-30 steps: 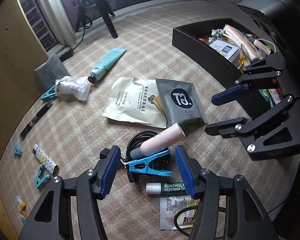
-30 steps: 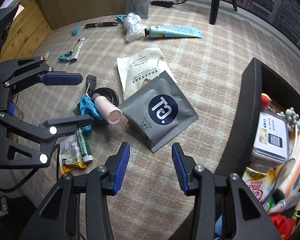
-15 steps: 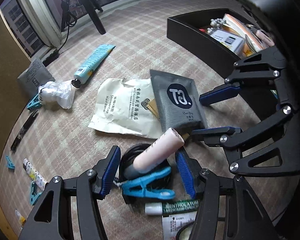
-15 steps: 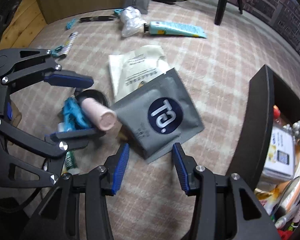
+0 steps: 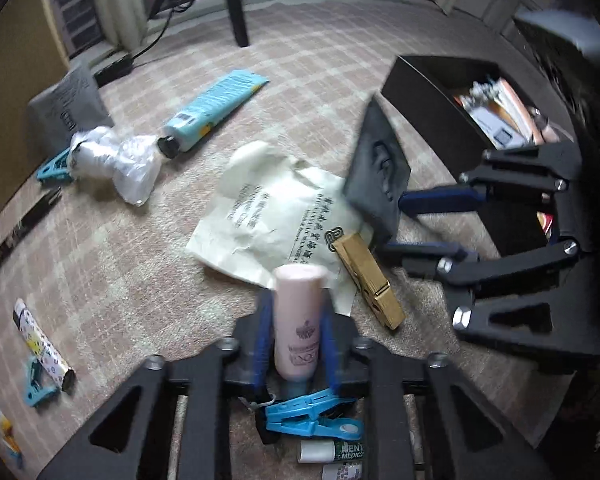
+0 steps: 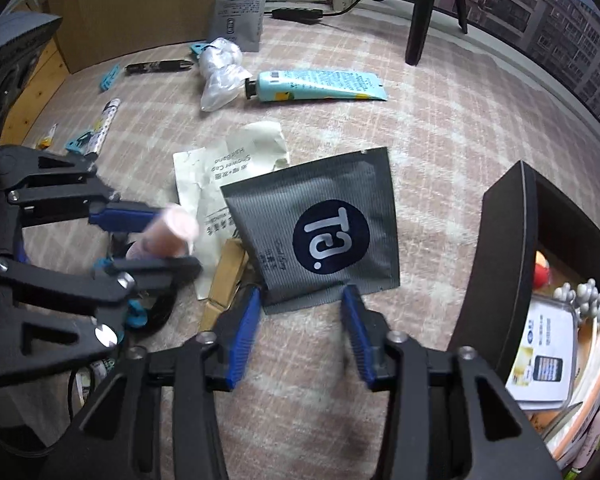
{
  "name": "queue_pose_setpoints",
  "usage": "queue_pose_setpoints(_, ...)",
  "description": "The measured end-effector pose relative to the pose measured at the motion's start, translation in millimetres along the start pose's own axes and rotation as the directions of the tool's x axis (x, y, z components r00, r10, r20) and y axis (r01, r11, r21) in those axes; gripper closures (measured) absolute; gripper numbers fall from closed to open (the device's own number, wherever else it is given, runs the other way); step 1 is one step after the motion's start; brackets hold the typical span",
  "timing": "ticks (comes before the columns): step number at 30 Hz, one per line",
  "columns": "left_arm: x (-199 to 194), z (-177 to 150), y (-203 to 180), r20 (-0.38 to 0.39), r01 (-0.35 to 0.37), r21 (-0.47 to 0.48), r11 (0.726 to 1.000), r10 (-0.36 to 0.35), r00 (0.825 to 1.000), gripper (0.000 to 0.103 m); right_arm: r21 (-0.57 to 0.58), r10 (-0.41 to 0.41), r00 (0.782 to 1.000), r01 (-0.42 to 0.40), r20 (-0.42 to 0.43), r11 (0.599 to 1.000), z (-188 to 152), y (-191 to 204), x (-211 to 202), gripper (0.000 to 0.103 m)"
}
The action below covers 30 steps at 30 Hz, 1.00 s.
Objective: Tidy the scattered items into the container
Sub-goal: 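Grasp the pink sunscreen tube with the left tool while the right tool grasps the grey packet, then carry the sunscreen tube and grey packet over the black box with both tools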
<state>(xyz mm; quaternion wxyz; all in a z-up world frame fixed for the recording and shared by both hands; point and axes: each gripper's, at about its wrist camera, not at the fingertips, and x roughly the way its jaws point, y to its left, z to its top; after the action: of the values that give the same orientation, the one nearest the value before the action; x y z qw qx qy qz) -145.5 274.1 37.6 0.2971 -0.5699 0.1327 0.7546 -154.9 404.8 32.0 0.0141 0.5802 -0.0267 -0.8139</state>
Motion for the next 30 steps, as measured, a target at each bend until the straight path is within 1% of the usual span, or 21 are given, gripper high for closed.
queue_pose_setpoints(1,-2.4,-0.6,2.2,0.009,-0.001,-0.009,1.0,0.001,1.0,0.085,0.013,0.012,1.0,-0.012,0.0,1.0,0.5,-2.4,-0.3,0.079)
queue_pose_setpoints(2,-4.8,-1.4,4.2,0.018,-0.004,-0.016,1.0,0.004,1.0,0.085,0.034,0.039,0.999,-0.038,-0.003,0.999,0.9,-6.1,-0.5,0.088)
queue_pose_setpoints(3,-6.5,-2.1,5.6,0.023,-0.007,-0.02,1.0,0.007,1.0,0.085,0.055,0.061,0.998,-0.061,-0.01,0.997,1.0,-9.6,-0.2,0.096)
queue_pose_setpoints(6,-14.3,-4.7,10.3,0.043,-0.01,-0.042,0.999,0.012,0.999,0.085,0.084,0.08,0.997,-0.079,-0.007,0.993,-0.4,-15.9,-1.4,0.097)
queue_pose_setpoints(8,-19.8,-6.0,11.9,0.055,-0.008,-0.046,0.999,0.01,0.998,0.085,0.091,0.105,0.994,-0.105,0.004,0.99,-2.3,-17.9,-5.7,0.097)
queue_pose_setpoints(10,-25.8,-4.8,14.1,0.073,-0.024,-0.058,0.998,0.028,0.997,0.085,0.086,0.119,0.993,-0.12,0.021,0.989,-4.0,-19.5,-12.6,0.098)
queue_pose_setpoints(13,-36.1,-3.1,18.1,0.096,-0.012,-0.078,0.997,0.02,0.995,0.085,0.093,0.106,0.993,-0.109,0.042,0.99,-4.5,-23.6,-22.4,0.099)
queue_pose_setpoints(18,-58.0,2.2,19.7,0.14,0.009,-0.094,0.996,0.004,0.99,0.085,0.124,0.139,0.986,-0.151,0.096,0.981,-8.1,-28.9,-46.1,0.1)
queue_pose_setpoints(20,-67.1,3.7,17.9,0.159,0.01,-0.095,0.995,0.005,0.987,0.085,0.135,0.144,0.982,-0.16,0.118,0.978,-7.7,-11.1,-48.3,0.1)
queue_pose_setpoints(25,-77.9,14.0,8.2,0.186,0.036,-0.095,0.995,-0.018,0.982,0.085,0.166,0.163,0.97,-0.193,0.178,0.967,-9.4,-23.3,-70.6,0.101)
queue_pose_setpoints(27,-80.4,18.9,0.6,0.192,0.045,-0.085,0.995,-0.028,0.981,0.085,0.178,0.157,0.967,-0.193,0.202,0.965,-11.3,-29.7,-81.0,0.101)
queue_pose_setpoints(30,-82.8,26.5,-14.3,0.202,0.057,-0.063,0.996,-0.043,0.978,0.085,0.201,0.139,0.962,-0.188,0.236,0.961,-20.7,-46.8,-108.8,0.101)
